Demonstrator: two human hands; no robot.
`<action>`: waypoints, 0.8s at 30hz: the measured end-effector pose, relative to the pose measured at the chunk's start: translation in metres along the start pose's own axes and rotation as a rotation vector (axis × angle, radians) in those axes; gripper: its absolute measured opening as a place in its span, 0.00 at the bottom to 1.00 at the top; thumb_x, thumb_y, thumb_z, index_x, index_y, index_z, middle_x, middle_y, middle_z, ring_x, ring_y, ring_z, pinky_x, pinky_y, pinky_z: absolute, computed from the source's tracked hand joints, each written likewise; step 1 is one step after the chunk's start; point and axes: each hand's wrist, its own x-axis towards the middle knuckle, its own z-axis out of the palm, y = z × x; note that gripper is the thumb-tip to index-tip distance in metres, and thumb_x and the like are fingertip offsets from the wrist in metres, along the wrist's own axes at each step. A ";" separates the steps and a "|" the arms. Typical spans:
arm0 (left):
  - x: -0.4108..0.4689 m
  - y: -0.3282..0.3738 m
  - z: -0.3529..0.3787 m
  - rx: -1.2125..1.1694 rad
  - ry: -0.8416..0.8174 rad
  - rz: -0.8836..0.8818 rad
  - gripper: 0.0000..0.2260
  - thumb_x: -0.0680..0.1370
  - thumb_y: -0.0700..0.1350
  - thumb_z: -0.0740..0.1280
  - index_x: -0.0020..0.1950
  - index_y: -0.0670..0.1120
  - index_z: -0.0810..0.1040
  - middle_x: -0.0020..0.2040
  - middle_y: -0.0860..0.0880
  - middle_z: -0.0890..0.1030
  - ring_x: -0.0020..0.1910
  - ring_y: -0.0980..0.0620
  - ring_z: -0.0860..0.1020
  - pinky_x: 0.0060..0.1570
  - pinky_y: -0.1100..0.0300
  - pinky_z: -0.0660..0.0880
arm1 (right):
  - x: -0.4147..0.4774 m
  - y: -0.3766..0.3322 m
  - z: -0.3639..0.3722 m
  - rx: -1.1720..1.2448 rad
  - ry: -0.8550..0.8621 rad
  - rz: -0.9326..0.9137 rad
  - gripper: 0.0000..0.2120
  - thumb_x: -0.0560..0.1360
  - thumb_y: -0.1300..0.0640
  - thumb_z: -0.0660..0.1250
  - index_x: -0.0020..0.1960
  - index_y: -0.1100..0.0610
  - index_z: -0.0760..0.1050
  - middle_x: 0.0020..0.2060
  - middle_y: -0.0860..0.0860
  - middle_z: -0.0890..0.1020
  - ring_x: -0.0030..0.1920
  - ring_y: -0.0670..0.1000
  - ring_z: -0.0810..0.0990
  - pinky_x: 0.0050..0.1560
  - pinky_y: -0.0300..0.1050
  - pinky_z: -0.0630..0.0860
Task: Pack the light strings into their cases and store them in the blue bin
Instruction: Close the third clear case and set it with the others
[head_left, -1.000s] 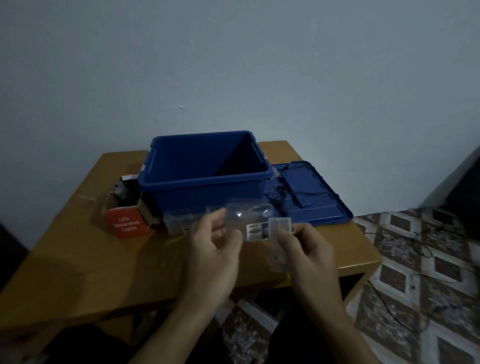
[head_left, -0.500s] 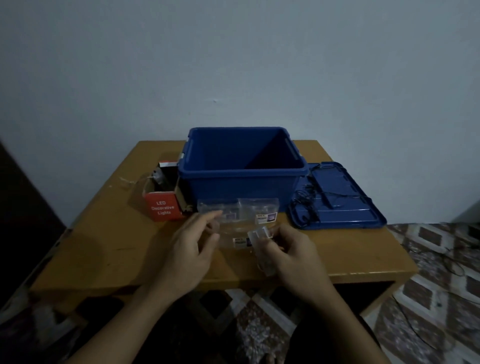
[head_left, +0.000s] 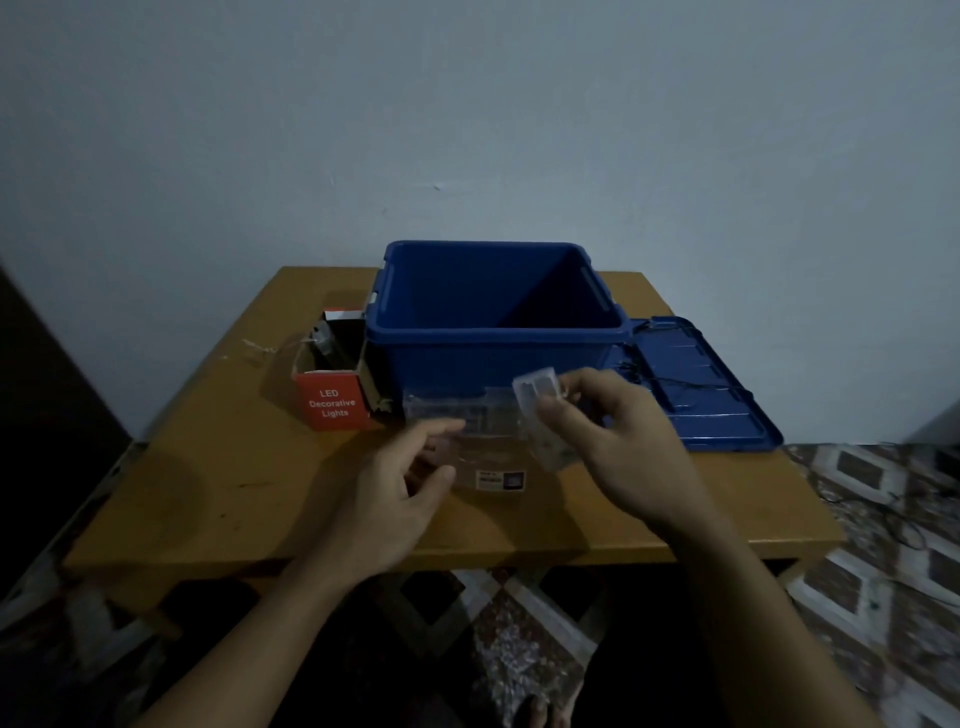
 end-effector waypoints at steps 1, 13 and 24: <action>0.000 0.000 0.000 -0.007 0.001 0.001 0.18 0.80 0.41 0.67 0.67 0.57 0.75 0.59 0.60 0.80 0.59 0.63 0.77 0.52 0.70 0.74 | 0.005 0.000 0.001 -0.033 -0.007 -0.025 0.10 0.79 0.40 0.63 0.48 0.44 0.78 0.44 0.46 0.79 0.45 0.47 0.79 0.47 0.54 0.80; 0.000 -0.008 0.000 -0.017 0.000 0.022 0.19 0.80 0.41 0.68 0.70 0.54 0.74 0.61 0.59 0.79 0.60 0.63 0.76 0.52 0.73 0.72 | 0.017 0.000 0.023 -0.117 -0.068 -0.120 0.11 0.80 0.49 0.66 0.61 0.49 0.80 0.47 0.42 0.78 0.47 0.40 0.78 0.45 0.33 0.75; -0.005 -0.003 0.002 -0.066 0.046 0.116 0.19 0.79 0.38 0.68 0.69 0.50 0.74 0.57 0.58 0.81 0.59 0.55 0.79 0.52 0.68 0.75 | 0.014 -0.011 0.017 -0.357 -0.139 -0.232 0.11 0.80 0.49 0.66 0.60 0.50 0.79 0.46 0.41 0.74 0.43 0.38 0.73 0.39 0.31 0.65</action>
